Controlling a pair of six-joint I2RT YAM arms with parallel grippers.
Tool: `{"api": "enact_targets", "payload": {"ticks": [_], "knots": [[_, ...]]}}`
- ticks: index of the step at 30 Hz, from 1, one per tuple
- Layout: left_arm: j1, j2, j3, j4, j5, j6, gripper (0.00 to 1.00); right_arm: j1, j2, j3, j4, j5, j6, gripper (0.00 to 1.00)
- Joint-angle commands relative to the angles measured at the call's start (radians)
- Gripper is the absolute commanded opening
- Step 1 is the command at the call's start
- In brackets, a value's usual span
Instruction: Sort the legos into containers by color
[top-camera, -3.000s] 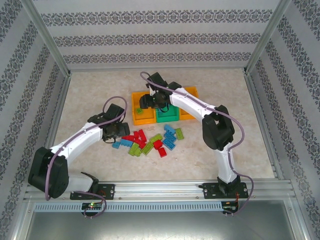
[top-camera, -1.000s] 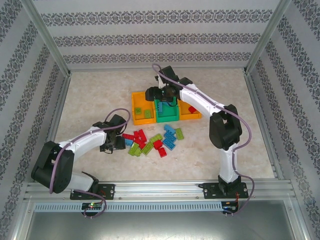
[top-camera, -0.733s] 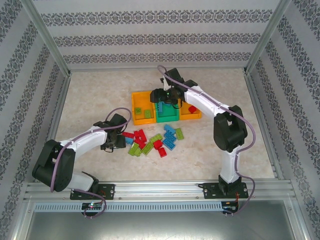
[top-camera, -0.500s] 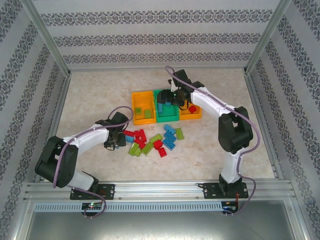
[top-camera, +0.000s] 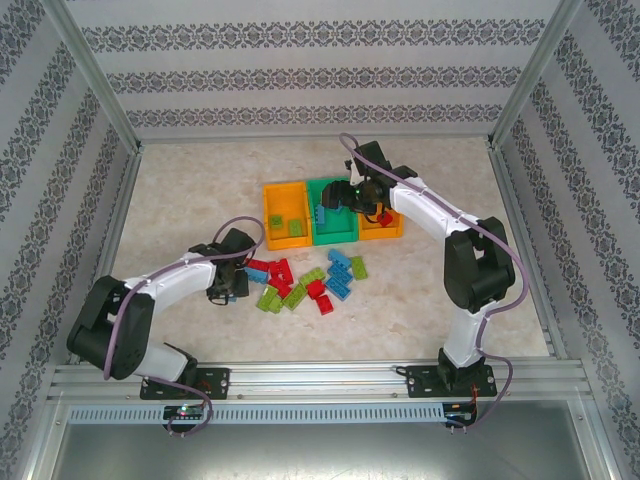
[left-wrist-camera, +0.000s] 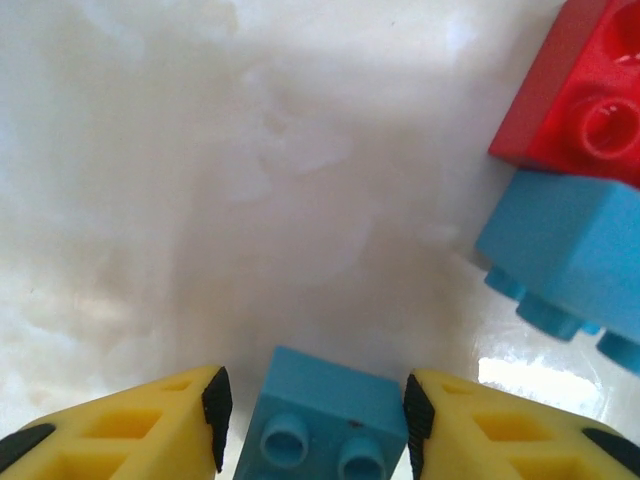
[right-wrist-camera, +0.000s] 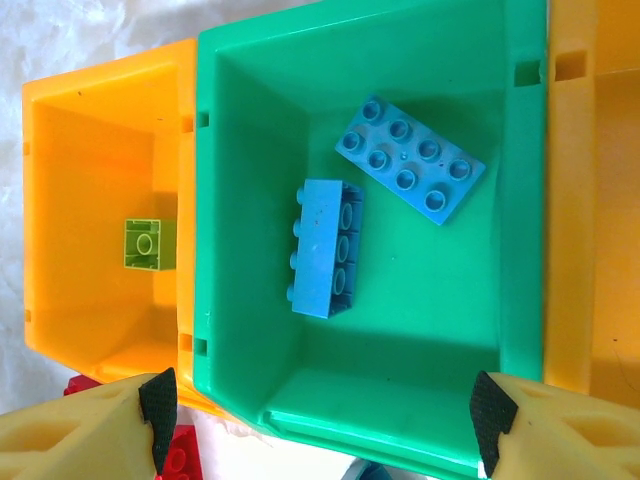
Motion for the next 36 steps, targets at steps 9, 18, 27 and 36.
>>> {"api": "enact_targets", "payload": {"ticks": [9, 18, 27, 36], "knots": [[-0.011, -0.06, -0.044, -0.032, 0.025, -0.041, 0.55, -0.013, -0.032, -0.028, 0.025, -0.002, 0.012, 0.8], [-0.011, -0.012, -0.034, -0.019, 0.043, -0.036, 0.46, -0.019, -0.044, -0.03, 0.022, 0.006, 0.01, 0.8], [-0.01, -0.065, -0.054, -0.026, 0.043, -0.057, 0.23, -0.048, -0.098, -0.099, 0.028, 0.028, -0.005, 0.8], [-0.011, -0.205, 0.001, -0.131, 0.024, -0.082, 0.21, -0.08, -0.219, -0.256, 0.006, 0.12, -0.061, 0.79]]}}
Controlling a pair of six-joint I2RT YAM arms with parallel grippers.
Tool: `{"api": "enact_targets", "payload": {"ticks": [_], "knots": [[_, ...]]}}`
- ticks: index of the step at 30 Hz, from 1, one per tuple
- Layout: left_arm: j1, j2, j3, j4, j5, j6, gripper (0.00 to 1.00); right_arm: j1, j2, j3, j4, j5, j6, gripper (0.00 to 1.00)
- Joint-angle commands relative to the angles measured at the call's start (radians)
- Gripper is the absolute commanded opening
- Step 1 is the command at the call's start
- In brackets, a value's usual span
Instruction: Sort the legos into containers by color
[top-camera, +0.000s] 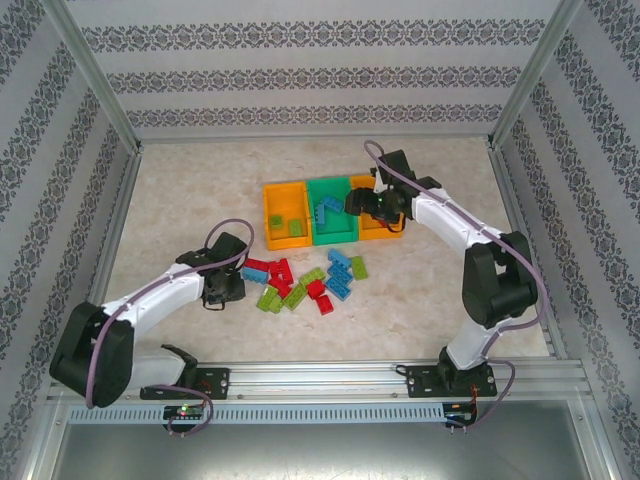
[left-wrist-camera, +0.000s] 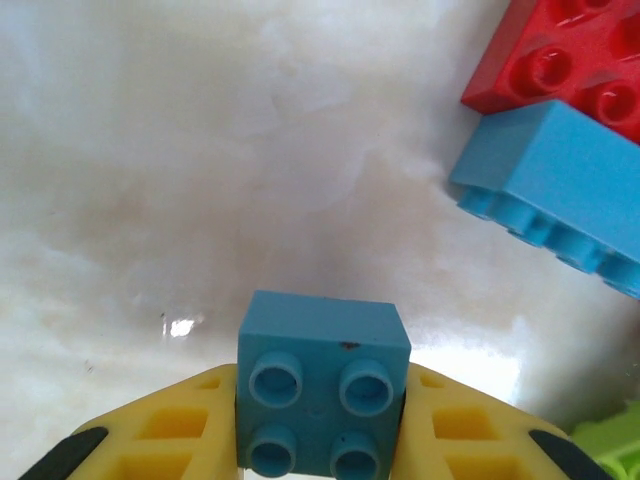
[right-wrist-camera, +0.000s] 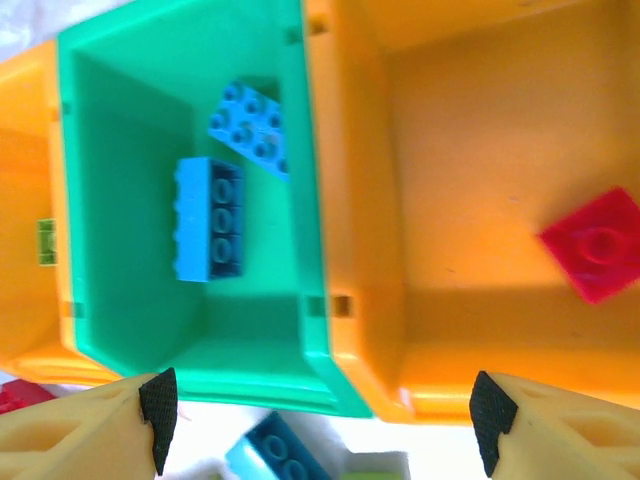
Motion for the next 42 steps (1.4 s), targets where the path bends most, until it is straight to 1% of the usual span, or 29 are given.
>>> {"api": "enact_targets", "payload": {"ticks": [1, 5, 9, 12, 18, 23, 26, 29, 32, 35, 40, 42], "knots": [[-0.01, -0.064, 0.058, -0.087, -0.018, -0.031, 0.21, 0.017, -0.08, -0.077, -0.014, 0.088, -0.05, 0.79], [-0.016, -0.077, 0.157, -0.063, 0.015, -0.03, 0.21, 0.035, -0.154, -0.193, 0.004, 0.129, -0.05, 0.8], [-0.039, 0.003, 0.298, -0.009, 0.046, -0.008, 0.21, 0.052, -0.229, -0.304, 0.064, 0.136, -0.024, 0.79], [-0.062, 0.109, 0.426, 0.049, 0.074, 0.028, 0.21, 0.1, -0.281, -0.375, 0.114, 0.174, -0.025, 0.79], [-0.11, 0.389, 0.737, 0.121, 0.2, 0.096, 0.21, 0.188, -0.34, -0.493, 0.199, 0.165, -0.023, 0.79], [-0.125, 0.635, 0.992, 0.118, 0.304, 0.107, 0.21, 0.258, -0.378, -0.592, 0.247, 0.165, -0.027, 0.79], [-0.127, 0.758, 1.123, 0.086, 0.341, 0.099, 0.22, 0.302, -0.386, -0.633, 0.265, 0.163, -0.02, 0.78], [-0.127, 0.853, 1.23, 0.036, 0.349, 0.094, 0.23, 0.349, -0.376, -0.652, 0.282, 0.173, -0.014, 0.78], [-0.126, 0.912, 1.288, 0.011, 0.346, 0.081, 0.24, 0.396, -0.353, -0.649, 0.291, 0.177, -0.023, 0.77], [-0.126, 0.937, 1.311, 0.001, 0.34, 0.072, 0.26, 0.428, -0.328, -0.643, 0.296, 0.171, -0.041, 0.75], [-0.13, 0.952, 1.315, -0.004, 0.328, 0.067, 0.3, 0.438, -0.288, -0.631, 0.292, 0.163, -0.071, 0.73], [-0.13, 0.953, 1.316, -0.012, 0.32, 0.07, 0.35, 0.445, -0.267, -0.614, 0.282, 0.162, -0.091, 0.72]]}}
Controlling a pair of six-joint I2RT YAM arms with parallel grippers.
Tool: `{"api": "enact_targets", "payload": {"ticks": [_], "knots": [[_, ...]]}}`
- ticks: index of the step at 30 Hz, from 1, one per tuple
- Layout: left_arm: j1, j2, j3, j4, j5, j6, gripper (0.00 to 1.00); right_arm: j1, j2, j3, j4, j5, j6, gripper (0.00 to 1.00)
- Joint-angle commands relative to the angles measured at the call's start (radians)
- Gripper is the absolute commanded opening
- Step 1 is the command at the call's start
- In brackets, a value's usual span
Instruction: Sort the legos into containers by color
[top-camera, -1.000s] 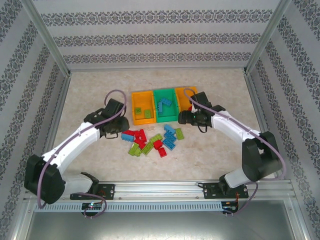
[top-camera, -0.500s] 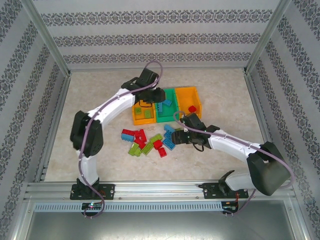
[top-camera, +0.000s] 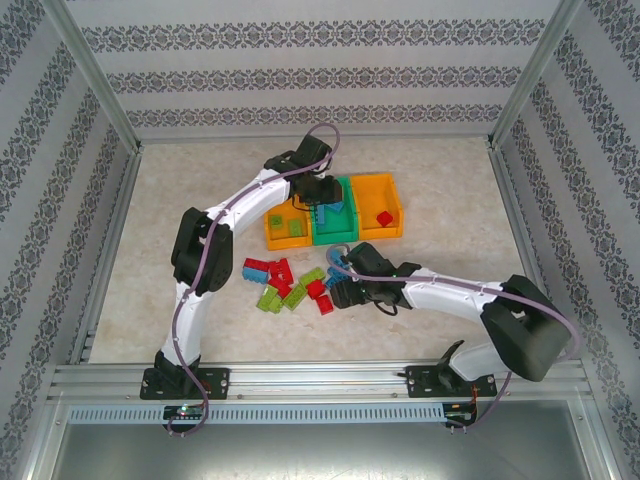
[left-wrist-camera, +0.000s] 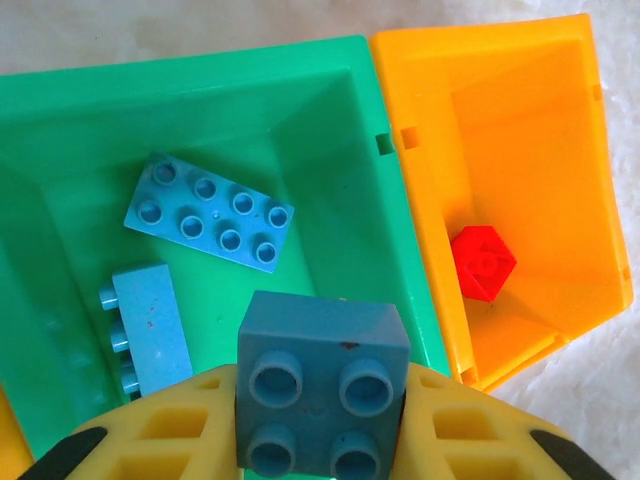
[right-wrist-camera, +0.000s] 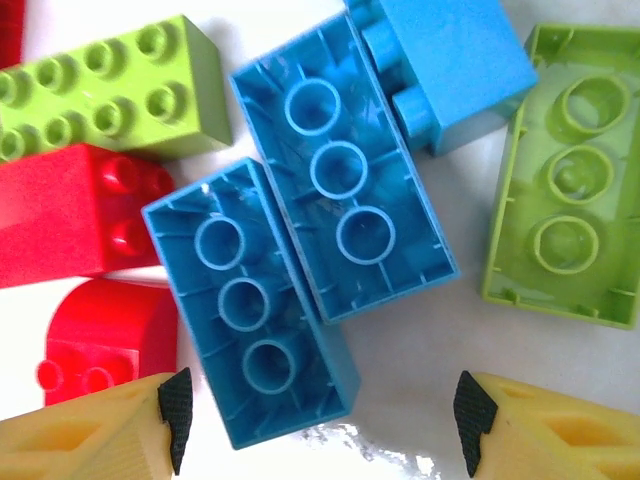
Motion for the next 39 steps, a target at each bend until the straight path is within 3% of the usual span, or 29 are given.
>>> {"api": "enact_targets", "payload": {"ticks": [1, 5, 15, 23, 32, 39], "knots": [[-0.014, 0.013, 0.033, -0.044, -0.008, -0.007, 0.37, 0.02, 0.036, 0.037, -0.005, 0.015, -0.047, 0.71], [-0.014, 0.013, 0.034, -0.048, -0.012, -0.008, 0.45, 0.031, 0.067, 0.064, -0.015, 0.03, -0.072, 0.7], [-0.018, -0.002, 0.031, -0.069, -0.032, -0.017, 0.54, 0.047, 0.116, 0.096, -0.013, 0.04, -0.111, 0.66], [-0.018, -0.064, -0.021, -0.037, -0.035, -0.033, 0.75, 0.064, 0.139, 0.107, -0.01, 0.053, -0.129, 0.56], [-0.016, -0.132, -0.116, -0.017, -0.062, -0.04, 0.76, 0.073, 0.095, 0.089, -0.037, 0.068, -0.124, 0.36], [-0.005, -0.187, -0.18, -0.016, -0.093, -0.03, 0.76, 0.057, -0.028, 0.04, -0.074, 0.02, -0.125, 0.32]]}}
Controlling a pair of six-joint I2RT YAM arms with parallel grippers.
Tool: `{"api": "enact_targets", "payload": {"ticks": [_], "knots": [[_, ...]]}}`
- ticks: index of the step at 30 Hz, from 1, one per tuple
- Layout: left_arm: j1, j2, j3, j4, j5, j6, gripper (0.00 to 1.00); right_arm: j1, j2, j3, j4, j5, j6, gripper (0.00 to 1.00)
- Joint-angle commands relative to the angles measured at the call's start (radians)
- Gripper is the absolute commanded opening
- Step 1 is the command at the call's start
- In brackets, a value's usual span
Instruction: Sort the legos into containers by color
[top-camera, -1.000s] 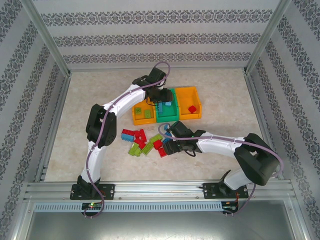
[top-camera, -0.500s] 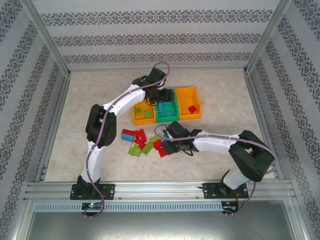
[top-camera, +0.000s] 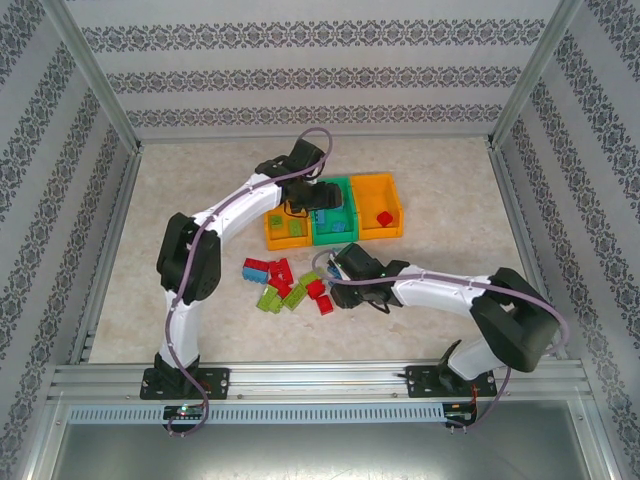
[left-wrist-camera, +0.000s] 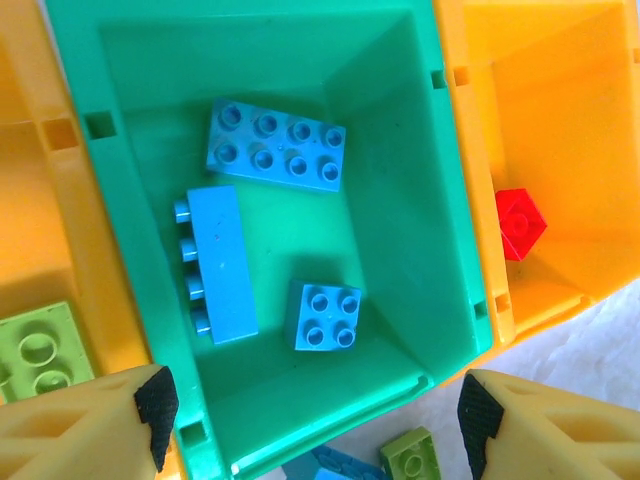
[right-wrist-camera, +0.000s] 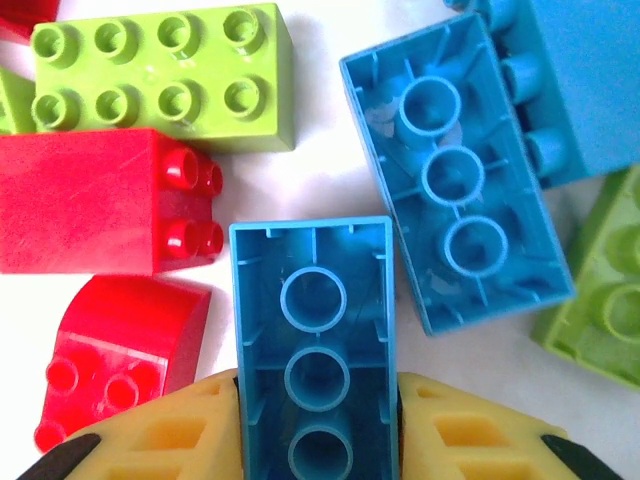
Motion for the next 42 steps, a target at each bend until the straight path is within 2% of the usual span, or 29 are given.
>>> {"api": "enact_targets", "payload": {"ticks": [1, 10, 15, 19, 23, 28, 34, 40, 42], "knots": [[0.0, -0.057, -0.029, -0.002, -0.044, -0.002, 0.76, -0.009, -0.08, -0.018, -0.038, -0.041, -0.004, 0.32], [0.02, -0.152, -0.15, 0.0, -0.098, 0.006, 0.76, -0.19, -0.182, 0.045, 0.018, -0.246, 0.004, 0.3], [0.024, -0.224, -0.269, 0.037, -0.118, -0.01, 0.77, -0.31, -0.072, 0.181, 0.03, -0.344, 0.022, 0.27], [0.024, -0.279, -0.354, 0.054, -0.149, -0.025, 0.81, -0.354, 0.057, 0.315, 0.033, -0.408, 0.056, 0.27], [0.023, -0.346, -0.439, 0.033, -0.189, -0.024, 0.89, -0.374, 0.193, 0.472, -0.004, -0.406, 0.101, 0.27], [0.024, -0.46, -0.593, 0.029, -0.239, -0.04, 1.0, -0.401, 0.336, 0.625, -0.072, -0.303, 0.181, 0.3], [0.024, -0.562, -0.722, -0.001, -0.282, -0.047, 1.0, -0.408, 0.454, 0.738, -0.122, -0.32, 0.214, 0.36], [0.018, -0.599, -0.779, 0.007, -0.24, -0.03, 1.0, -0.405, 0.483, 0.748, -0.129, -0.32, 0.223, 0.38], [0.011, -0.591, -0.774, 0.007, -0.232, -0.024, 1.0, -0.405, 0.483, 0.747, -0.13, -0.317, 0.224, 0.43]]}}
